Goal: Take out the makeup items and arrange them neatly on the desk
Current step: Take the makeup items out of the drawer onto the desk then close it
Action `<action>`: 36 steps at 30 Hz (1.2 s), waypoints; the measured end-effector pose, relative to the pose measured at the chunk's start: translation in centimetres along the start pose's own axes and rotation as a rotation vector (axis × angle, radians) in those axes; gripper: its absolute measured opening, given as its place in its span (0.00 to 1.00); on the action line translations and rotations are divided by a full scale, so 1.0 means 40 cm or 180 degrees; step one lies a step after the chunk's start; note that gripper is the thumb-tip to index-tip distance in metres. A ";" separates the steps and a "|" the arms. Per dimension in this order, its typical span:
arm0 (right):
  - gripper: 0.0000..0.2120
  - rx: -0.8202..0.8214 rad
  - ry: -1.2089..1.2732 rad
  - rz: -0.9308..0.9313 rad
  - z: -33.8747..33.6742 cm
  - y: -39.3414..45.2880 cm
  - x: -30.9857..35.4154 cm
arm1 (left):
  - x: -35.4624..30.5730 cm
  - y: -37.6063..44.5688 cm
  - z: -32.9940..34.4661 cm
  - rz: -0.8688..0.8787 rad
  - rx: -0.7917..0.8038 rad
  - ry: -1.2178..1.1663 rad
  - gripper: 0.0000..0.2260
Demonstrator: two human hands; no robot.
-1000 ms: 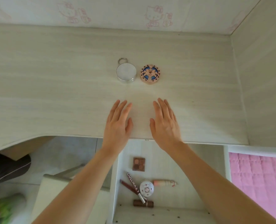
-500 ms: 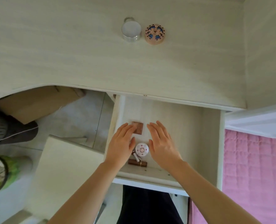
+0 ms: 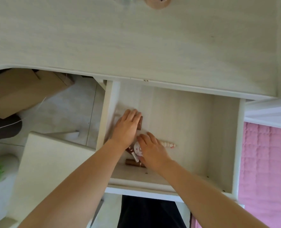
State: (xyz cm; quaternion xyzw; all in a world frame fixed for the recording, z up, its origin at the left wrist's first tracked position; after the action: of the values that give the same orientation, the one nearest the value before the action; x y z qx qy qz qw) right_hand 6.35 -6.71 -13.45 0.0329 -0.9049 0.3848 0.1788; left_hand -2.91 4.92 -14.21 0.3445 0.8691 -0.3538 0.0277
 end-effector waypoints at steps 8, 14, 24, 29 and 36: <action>0.34 -0.0108 -0.0426 0.0050 0.015 0.016 0.001 | 0.013 0.025 0.001 0.0068 -0.0354 -0.0195 0.26; 0.30 -0.0064 -0.0240 0.0013 0.015 0.010 0.003 | 0.022 0.016 -0.006 -0.0161 -0.0586 -0.1195 0.24; 0.32 0.0032 0.1358 0.0269 -0.016 -0.082 -0.007 | -0.005 -0.074 -0.030 -0.0685 -0.0011 -0.3401 0.23; 0.34 -0.0262 0.2098 0.0547 -0.053 -0.147 -0.010 | -0.042 -0.140 -0.055 -0.0729 -0.0227 -0.4266 0.20; 0.29 -0.0942 0.2323 0.0579 -0.152 -0.237 -0.005 | -0.094 -0.228 -0.141 -0.0667 -0.0648 -0.4536 0.21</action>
State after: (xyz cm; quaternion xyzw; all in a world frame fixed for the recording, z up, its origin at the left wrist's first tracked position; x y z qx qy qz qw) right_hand 10.21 -9.07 -3.15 -0.2122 -0.8269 0.2510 0.4563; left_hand -4.58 1.62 -3.46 -0.0590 0.6971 -0.4104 0.5849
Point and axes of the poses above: each hand's wrist, its own y-axis towards the middle knuckle, its own z-axis out of the palm, x = y × z, the point moved 1 cm from there along y, towards the middle knuckle, and after that the axes turned 14 degrees about x, right-handed, at the moved point
